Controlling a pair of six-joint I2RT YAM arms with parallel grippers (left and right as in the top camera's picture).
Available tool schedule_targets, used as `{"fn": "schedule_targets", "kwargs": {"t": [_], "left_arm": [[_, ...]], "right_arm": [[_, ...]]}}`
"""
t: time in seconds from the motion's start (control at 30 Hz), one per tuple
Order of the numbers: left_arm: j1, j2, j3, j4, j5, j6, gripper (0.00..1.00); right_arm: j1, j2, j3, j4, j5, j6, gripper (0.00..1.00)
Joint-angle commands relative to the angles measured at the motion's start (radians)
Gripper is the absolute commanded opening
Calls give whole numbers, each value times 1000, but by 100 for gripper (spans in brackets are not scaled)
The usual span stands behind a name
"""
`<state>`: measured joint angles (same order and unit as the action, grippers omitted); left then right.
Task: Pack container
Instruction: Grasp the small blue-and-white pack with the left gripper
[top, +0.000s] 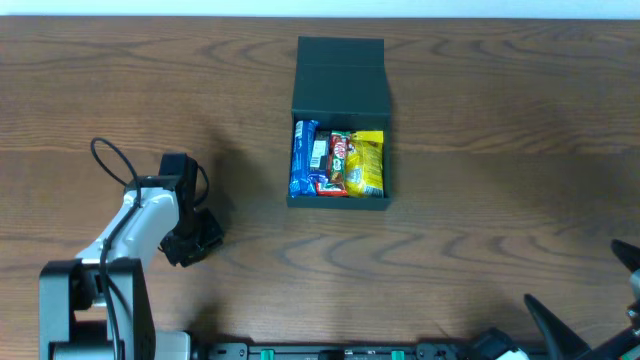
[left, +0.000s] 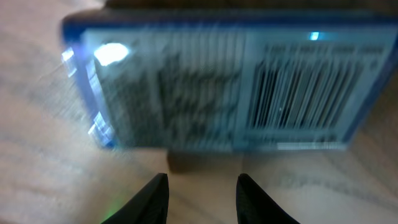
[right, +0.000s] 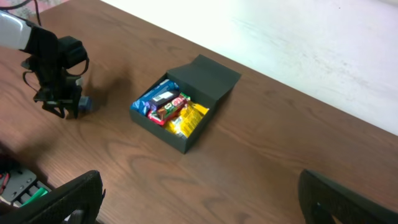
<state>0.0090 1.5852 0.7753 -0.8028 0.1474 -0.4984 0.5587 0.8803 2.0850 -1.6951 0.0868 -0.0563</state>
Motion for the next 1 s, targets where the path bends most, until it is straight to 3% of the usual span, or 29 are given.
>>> {"fn": "schedule_targets", "kwargs": {"t": [0.0, 0.77, 0.9, 0.97], "left_arm": [[-3, 19, -4, 18, -2, -11, 36], [-1, 19, 26, 169, -160, 32, 38], [6, 19, 32, 183, -159, 80, 37], [8, 18, 48, 167, -157, 135, 32]], "right_arm": [[4, -3, -4, -2, 14, -12, 99], [4, -3, -4, 0, 14, 7, 99], [4, -3, -4, 0, 14, 11, 99], [4, -3, -4, -1, 14, 18, 99]]}}
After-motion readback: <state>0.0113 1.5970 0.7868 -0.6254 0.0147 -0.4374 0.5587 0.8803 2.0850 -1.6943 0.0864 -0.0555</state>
